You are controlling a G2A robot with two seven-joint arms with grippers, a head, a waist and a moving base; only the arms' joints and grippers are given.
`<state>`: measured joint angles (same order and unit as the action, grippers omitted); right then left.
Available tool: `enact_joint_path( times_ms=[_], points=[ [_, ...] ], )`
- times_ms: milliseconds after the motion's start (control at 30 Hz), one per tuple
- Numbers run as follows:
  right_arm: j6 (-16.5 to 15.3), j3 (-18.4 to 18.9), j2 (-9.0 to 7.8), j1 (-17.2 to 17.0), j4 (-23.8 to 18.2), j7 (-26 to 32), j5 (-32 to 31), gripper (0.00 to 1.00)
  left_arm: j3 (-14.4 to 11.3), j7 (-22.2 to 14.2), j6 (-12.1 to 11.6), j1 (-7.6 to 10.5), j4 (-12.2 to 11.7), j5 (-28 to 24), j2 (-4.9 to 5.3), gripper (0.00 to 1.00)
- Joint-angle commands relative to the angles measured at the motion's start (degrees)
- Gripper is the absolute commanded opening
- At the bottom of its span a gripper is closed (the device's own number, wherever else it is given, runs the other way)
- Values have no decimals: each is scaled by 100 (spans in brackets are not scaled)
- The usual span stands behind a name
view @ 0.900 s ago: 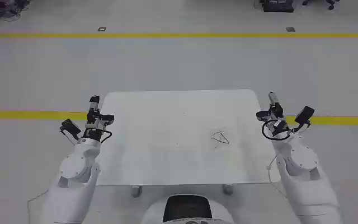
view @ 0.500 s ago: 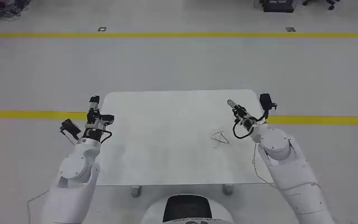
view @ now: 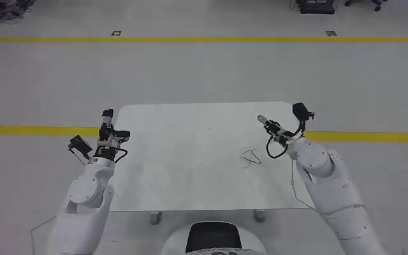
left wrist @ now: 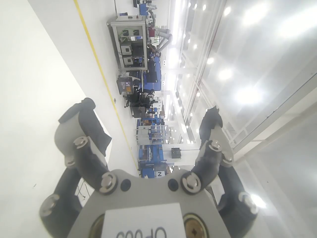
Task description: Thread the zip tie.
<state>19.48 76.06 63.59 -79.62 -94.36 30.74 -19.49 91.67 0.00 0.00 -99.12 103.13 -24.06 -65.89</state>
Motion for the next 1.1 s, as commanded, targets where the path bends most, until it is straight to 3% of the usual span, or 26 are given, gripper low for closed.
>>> enact_joint_path(
  times_ms=[0,133,233,533,667,967,1067],
  points=[
    [0,-64,-12,231,123,543,-715,100,0,0,0,0,0,0,0,100],
    [0,-463,33,744,398,1601,-1778,100,0,0,0,0,0,0,0,100],
    [-1,-855,78,907,473,2152,-2191,100,0,0,0,0,0,0,0,100],
    [-1,-855,78,907,473,2152,-2191,100,0,0,0,0,0,0,0,100],
    [-97,-1090,71,972,505,2314,-2728,100,0,0,0,0,0,0,0,100],
    [-141,-1809,194,1685,1105,3424,-3363,100,0,0,0,0,0,0,0,100],
    [-374,-2107,270,1911,1438,3761,-3339,100,0,0,0,0,0,0,0,100]
  ],
)
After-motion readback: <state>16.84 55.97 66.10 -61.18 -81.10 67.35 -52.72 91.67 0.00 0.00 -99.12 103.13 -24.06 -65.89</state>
